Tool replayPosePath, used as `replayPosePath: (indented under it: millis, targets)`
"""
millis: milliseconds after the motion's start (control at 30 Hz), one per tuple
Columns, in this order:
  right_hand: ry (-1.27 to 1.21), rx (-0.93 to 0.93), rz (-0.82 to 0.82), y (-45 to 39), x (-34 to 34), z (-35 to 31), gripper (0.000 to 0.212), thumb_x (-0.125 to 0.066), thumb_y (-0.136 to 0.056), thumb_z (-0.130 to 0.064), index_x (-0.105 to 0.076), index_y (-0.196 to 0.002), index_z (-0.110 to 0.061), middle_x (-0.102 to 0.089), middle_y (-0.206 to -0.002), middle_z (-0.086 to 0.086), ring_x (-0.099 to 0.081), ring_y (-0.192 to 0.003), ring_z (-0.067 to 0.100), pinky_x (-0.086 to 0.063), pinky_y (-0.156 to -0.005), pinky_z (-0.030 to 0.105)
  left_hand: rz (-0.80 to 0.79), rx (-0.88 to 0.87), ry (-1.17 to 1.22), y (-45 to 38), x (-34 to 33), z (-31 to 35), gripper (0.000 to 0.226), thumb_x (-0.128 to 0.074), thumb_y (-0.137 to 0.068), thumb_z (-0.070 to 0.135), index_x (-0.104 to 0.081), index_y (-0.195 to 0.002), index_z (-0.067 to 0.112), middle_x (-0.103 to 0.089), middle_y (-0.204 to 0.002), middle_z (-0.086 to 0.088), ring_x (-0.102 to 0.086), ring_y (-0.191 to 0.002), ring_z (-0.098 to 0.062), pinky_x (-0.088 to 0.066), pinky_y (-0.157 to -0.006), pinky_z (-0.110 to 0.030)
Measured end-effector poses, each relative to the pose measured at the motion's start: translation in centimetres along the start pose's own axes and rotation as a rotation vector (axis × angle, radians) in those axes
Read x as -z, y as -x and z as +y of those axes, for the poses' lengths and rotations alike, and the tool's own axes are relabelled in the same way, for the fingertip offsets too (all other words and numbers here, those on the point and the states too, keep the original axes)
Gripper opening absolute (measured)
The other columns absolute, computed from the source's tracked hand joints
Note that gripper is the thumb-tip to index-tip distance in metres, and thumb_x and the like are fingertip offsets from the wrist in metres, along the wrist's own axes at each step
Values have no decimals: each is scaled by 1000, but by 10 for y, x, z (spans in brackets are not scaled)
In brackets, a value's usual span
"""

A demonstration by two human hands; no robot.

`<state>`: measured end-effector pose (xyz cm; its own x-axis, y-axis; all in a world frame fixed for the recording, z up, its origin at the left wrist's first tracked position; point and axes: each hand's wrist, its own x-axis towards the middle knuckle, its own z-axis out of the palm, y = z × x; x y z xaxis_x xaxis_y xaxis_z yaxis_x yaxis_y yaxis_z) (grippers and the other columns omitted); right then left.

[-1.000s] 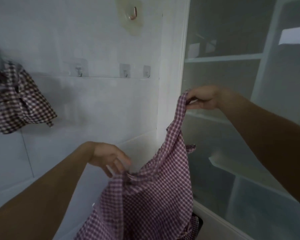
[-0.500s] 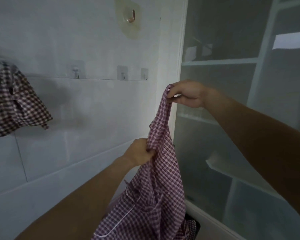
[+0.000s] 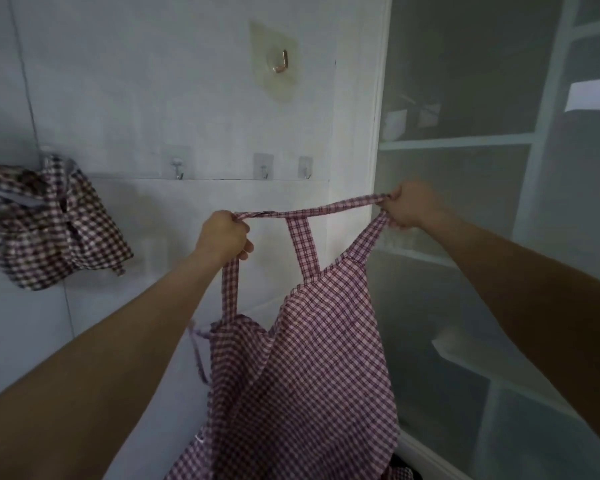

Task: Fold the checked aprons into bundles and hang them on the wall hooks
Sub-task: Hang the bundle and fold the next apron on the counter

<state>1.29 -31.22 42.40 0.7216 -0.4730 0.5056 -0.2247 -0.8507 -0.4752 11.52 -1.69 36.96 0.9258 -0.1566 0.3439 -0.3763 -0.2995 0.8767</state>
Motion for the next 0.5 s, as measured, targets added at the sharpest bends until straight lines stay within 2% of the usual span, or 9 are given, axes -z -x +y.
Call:
replayPosePath:
  millis: [33,67,133,200,233,300,367,433,500]
  targets:
    - [-6,-37,-61,2,-2,-1,24,-67,-93,-19,-75,-91,3,-73,-79,19,-68,-68,30,-58,-71,44,-8,2,16,2,1,2,18,-37,-97,-3,-55,-98,-6,-63,-63,-16,-59,-52,-30,-55,-64,-38]
    - [-10,-63,-50,4,-2,-2,17,-66,-90,-11,-76,-93,3,-74,-81,19,-68,-68,29,-58,-70,41,-22,8,37,4,2,4,20,-35,-97,-3,-55,-97,-6,-63,-63,-17,-60,-52,-30,-54,-61,-37]
    - [-63,-91,65,6,2,-7,14,-64,-84,0,-76,-90,-1,-74,-86,18,-68,-72,28,-58,-70,37,-129,28,93,9,6,10,24,-33,-98,-2,-56,-96,-5,-65,-61,-15,-62,-53,-31,-54,-60,-37]
    - [-288,-139,28,10,6,-15,17,-60,-83,8,-72,-78,-2,-74,-87,20,-72,-79,33,-60,-81,47,-387,64,178,19,9,17,23,-37,-99,1,-59,-100,-3,-67,-67,-13,-63,-58,-30,-55,-64,-38]
    - [-397,-154,-23,12,8,-19,21,-58,-84,9,-69,-72,-4,-74,-85,21,-73,-78,34,-60,-80,50,-544,85,217,23,9,20,22,-40,-97,2,-61,-103,-3,-67,-73,-13,-63,-61,-30,-55,-65,-37]
    - [-540,-163,-96,14,12,-33,29,-51,-89,9,-64,-67,-6,-71,-69,16,-71,-59,23,-63,-66,36,-818,105,257,32,6,29,30,-49,-92,9,-64,-113,-5,-67,-84,-14,-62,-67,-29,-53,-70,-36]
    - [-578,-133,-104,19,18,-51,31,-44,-91,3,-62,-68,-7,-66,-57,10,-61,-42,16,-53,-46,26,-972,116,263,39,-3,41,43,-60,-90,25,-62,-122,-5,-67,-92,-15,-64,-71,-27,-54,-75,-38]
    - [-580,-111,-128,21,22,-66,26,-42,-91,-9,-62,-75,-9,-65,-70,13,-60,-51,21,-52,-49,27,-958,89,145,49,-15,58,50,-66,-88,43,-61,-121,6,-67,-101,-13,-68,-82,-27,-58,-85,-43]
    - [-547,-89,-211,25,25,-78,24,-41,-90,-15,-61,-79,-13,-63,-75,10,-59,-60,24,-53,-56,29,-850,-21,-83,56,-28,74,54,-61,-84,59,-58,-117,16,-63,-116,-9,-69,-98,-25,-56,-92,-43]
